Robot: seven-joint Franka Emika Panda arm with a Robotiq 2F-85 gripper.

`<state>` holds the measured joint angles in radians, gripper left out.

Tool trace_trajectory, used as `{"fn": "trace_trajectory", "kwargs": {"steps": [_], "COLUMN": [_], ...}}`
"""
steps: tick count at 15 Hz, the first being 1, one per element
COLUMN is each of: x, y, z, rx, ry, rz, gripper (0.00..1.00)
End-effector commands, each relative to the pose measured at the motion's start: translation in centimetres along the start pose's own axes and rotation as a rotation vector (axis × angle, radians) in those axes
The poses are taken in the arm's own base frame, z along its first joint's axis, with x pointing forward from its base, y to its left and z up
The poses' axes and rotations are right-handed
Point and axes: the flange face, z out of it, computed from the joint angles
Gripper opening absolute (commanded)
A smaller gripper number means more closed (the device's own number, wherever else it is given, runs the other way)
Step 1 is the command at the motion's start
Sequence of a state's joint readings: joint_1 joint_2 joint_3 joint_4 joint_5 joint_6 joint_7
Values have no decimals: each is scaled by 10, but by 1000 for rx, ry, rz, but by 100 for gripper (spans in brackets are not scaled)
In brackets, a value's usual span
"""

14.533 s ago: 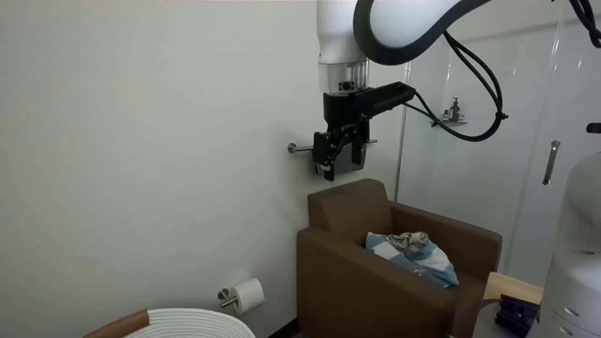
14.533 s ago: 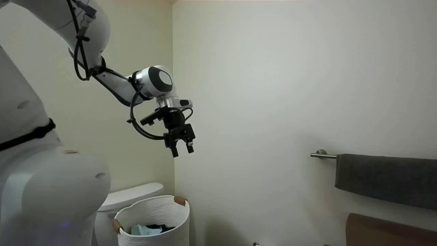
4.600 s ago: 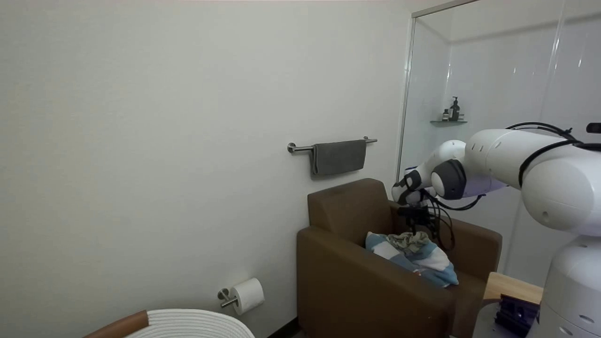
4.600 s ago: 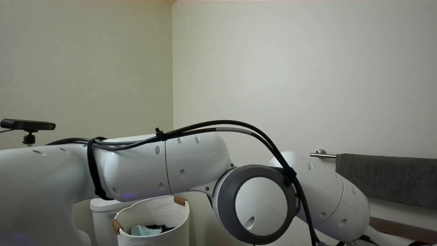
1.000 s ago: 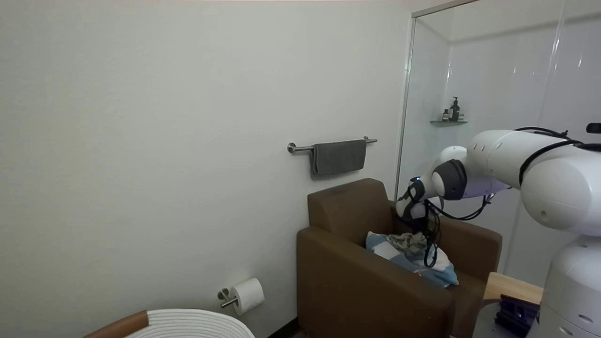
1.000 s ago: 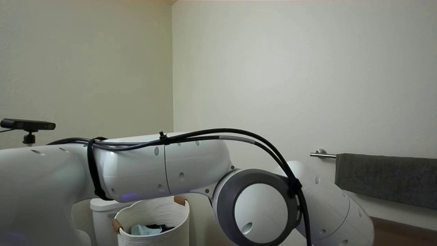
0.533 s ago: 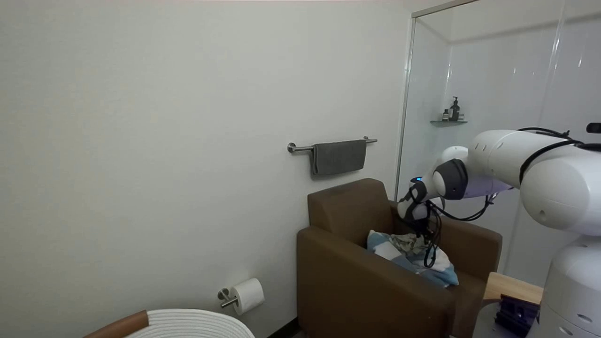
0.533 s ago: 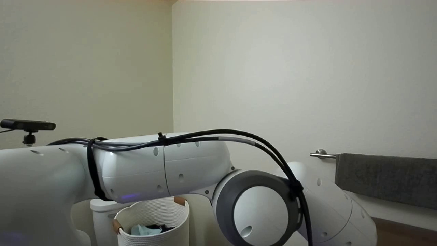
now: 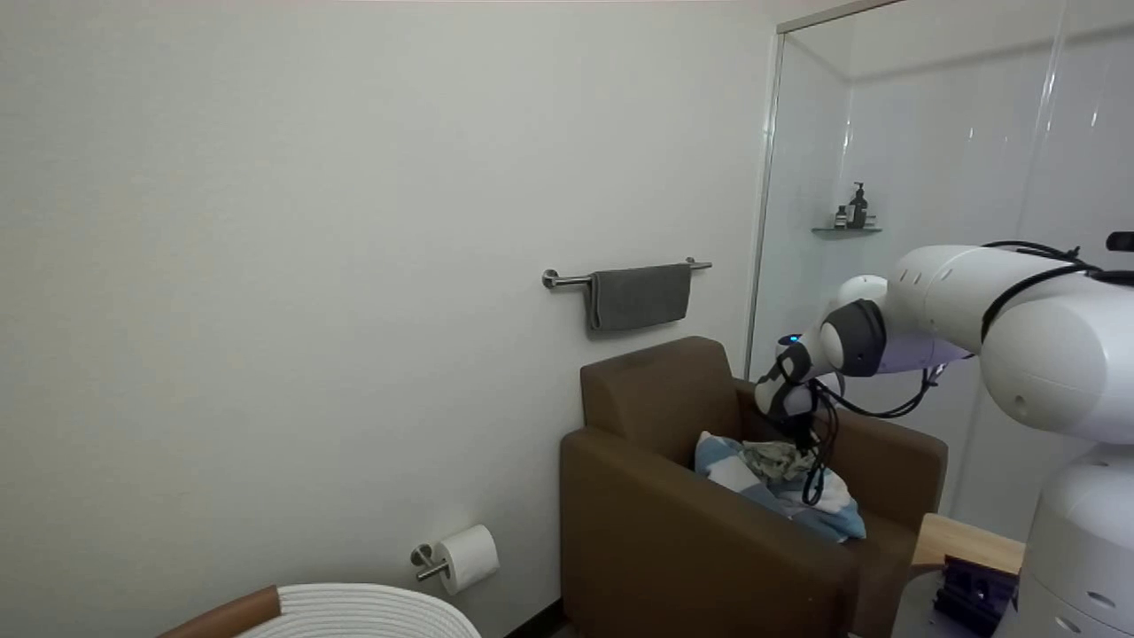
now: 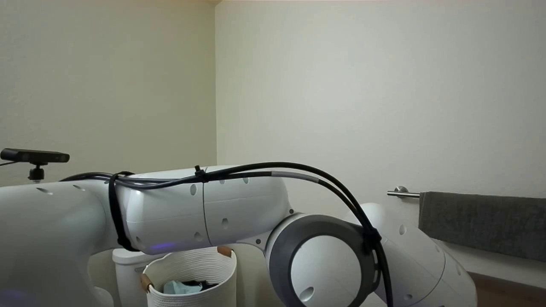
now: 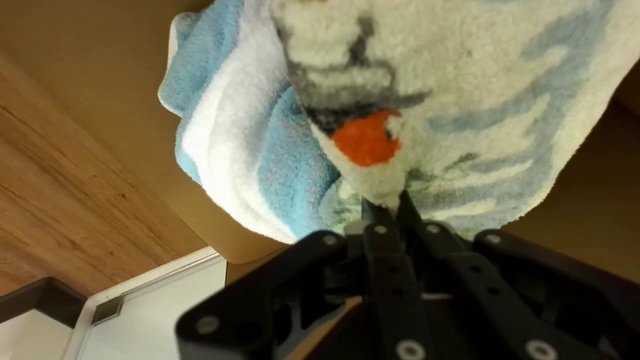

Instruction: Put the towels in the laundry hamper

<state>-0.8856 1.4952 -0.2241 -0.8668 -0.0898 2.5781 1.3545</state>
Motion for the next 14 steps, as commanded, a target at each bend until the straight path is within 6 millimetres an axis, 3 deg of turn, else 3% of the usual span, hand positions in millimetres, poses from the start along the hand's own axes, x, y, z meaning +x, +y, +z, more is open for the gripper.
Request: {"fn": "trace_trajectory", "kwargs": {"steps": [1, 5, 8, 14], "x": [4, -8, -21, -77], "y": [3, -16, -42, -79], "z": [3, -15, -45, -108], "rx": [7, 20, 34, 31], "ry": [-4, -88, -134, -205], "rz": [2, -111, -224, -376], "gripper": [8, 12, 11, 11]}}
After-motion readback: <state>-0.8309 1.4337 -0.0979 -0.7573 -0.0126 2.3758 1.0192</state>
